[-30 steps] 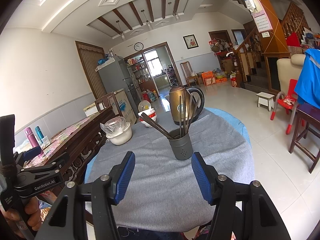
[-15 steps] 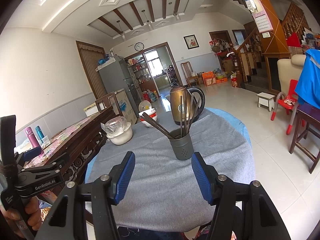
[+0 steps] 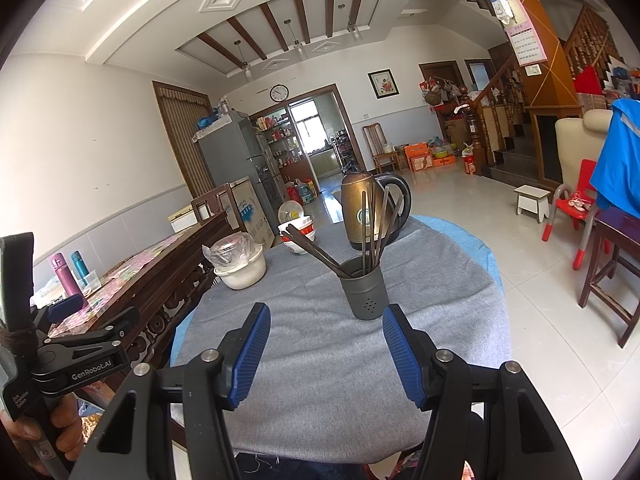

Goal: Organize utensils

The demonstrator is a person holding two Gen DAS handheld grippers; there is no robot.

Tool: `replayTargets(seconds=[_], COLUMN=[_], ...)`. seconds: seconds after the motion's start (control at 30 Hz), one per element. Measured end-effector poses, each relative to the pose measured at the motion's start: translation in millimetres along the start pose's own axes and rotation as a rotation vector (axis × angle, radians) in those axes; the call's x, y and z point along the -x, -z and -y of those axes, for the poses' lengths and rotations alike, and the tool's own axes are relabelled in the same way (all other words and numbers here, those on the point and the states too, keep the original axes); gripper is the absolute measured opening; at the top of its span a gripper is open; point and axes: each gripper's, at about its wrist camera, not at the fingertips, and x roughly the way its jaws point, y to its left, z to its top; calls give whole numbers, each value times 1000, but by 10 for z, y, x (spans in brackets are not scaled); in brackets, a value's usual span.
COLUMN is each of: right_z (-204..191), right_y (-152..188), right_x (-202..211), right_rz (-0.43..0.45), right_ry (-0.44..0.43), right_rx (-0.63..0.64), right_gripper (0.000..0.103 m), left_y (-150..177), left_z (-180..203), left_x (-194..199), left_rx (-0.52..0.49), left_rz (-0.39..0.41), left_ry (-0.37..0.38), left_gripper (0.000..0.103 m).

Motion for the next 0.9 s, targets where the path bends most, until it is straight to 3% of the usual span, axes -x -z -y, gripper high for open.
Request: replayTargets(seconds=[0.9], right_z=[-42], right_y=[-16], right_x=[-11], right_rz=[-3], right_ry=[-6], right_rx=[7], right_gripper=[63], left_y=[35], left_z=[-16], left_x=[-29], left_rx=[-2], left_rz=[-4], left_ry=[-11], left_gripper=[98])
